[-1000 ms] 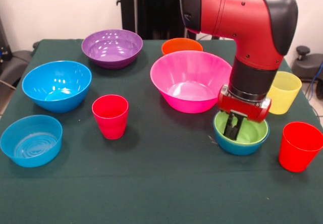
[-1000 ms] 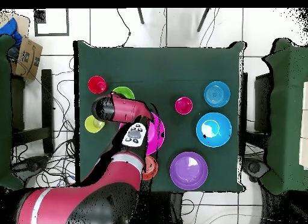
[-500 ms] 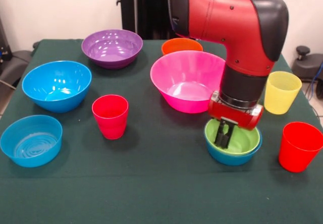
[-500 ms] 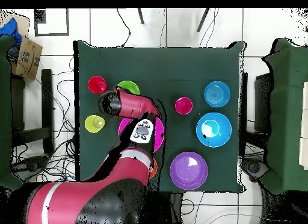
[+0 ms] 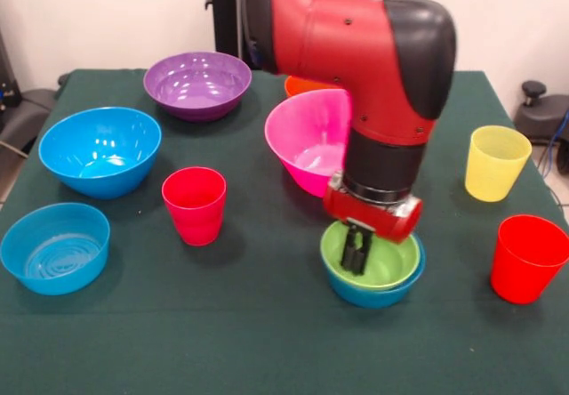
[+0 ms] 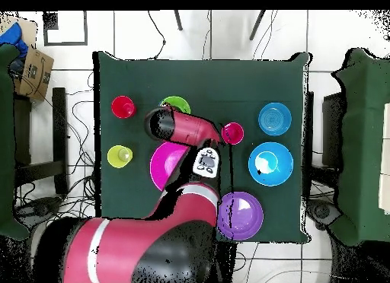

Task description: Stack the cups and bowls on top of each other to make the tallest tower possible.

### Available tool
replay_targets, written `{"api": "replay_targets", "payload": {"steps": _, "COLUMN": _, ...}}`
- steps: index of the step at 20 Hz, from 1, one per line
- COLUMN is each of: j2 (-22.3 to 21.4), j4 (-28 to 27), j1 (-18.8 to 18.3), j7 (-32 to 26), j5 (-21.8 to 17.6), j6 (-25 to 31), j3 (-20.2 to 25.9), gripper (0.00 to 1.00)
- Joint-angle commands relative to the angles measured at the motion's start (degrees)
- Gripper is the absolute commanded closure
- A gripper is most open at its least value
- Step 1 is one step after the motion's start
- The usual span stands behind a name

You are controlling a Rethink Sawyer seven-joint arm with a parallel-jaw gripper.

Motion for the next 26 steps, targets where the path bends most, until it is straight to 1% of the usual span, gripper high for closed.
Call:
{"api": "replay_targets", "payload": {"steps": 1, "j2": 0.8, "j4": 1.1, "j1": -3.8, "j7": -1.0, "j5": -5.8, "j6": -2.8, "j3": 8.3, "gripper": 1.00}}
{"api": "replay_targets", "payload": {"steps": 7, "j2": 0.9, "j4": 0.4, "j1": -3.3, "j7": 0.4, "j5": -6.4, "j6": -2.0, "j3": 8.4, "gripper": 1.00}}
{"api": "replay_targets", "payload": {"steps": 17, "j2": 0.6, "j4": 0.2, "j1": -3.6, "j7": 0.1, "j5": -6.6, "j6": -1.1, "j3": 8.4, "gripper": 1.00}}
{"api": "replay_targets", "payload": {"steps": 19, "j2": -0.1, "j4": 0.7, "j1": -3.9, "j7": -0.1, "j5": -6.5, "j6": -0.4, "j3": 8.8, "gripper": 1.00}}
{"api": "replay_targets", "payload": {"steps": 21, "j2": -1.4, "j4": 2.0, "j1": -5.1, "j7": -0.9, "j5": -6.4, "j6": 0.0, "j3": 10.7, "gripper": 1.00}}
{"api": "replay_targets", "payload": {"steps": 24, "j2": -4.4, "j4": 3.1, "j1": -5.4, "j7": -1.9, "j5": -6.4, "j6": 3.5, "j3": 10.5, "gripper": 1.00}}
{"api": "replay_targets", "payload": {"steps": 26, "j2": -5.5, "j4": 3.6, "j1": -5.7, "j7": -2.1, "j5": -6.4, "j6": 4.5, "j3": 10.6, "gripper": 1.00}}
